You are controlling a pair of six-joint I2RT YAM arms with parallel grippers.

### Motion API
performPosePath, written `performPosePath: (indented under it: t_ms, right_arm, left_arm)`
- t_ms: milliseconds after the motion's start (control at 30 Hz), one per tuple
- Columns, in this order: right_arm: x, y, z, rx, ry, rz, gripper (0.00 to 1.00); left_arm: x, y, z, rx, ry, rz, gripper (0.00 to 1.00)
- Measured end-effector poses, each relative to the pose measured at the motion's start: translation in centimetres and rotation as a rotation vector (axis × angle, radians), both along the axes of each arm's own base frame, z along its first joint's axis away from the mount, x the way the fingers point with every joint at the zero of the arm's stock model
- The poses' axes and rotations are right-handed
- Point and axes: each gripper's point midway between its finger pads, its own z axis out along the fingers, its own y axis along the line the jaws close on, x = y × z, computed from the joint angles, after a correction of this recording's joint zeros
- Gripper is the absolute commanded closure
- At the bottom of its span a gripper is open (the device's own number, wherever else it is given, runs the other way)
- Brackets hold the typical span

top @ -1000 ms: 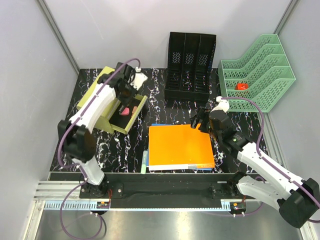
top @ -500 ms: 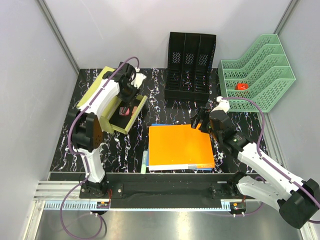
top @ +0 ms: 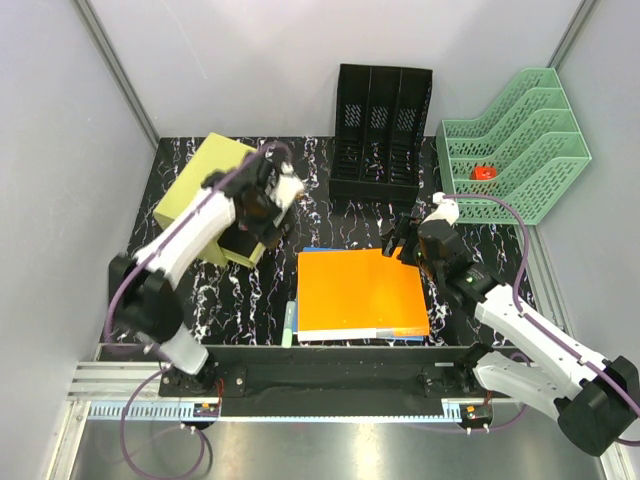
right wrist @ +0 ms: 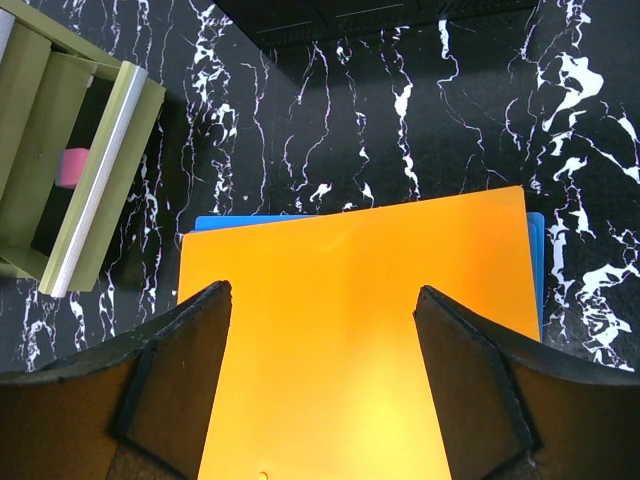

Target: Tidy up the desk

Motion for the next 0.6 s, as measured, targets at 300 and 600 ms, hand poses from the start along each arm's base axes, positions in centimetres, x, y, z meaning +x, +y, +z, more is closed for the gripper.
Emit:
performPosePath:
  t_ms: [300,600]
  right_arm:
    - [0.1,0.1,-0.7,-0.012,0.018,-0.002,0.18]
    - [-0.1,-0.1,0.2,0.012,-0.001,-0.007,0.18]
  left_arm:
    - [-15.7,-3.7,-3.4,0.06,0.175,-0.354,0.17]
    - [-18.1,-3.3,-8.6,0.163,0.367,-0.317,0.17]
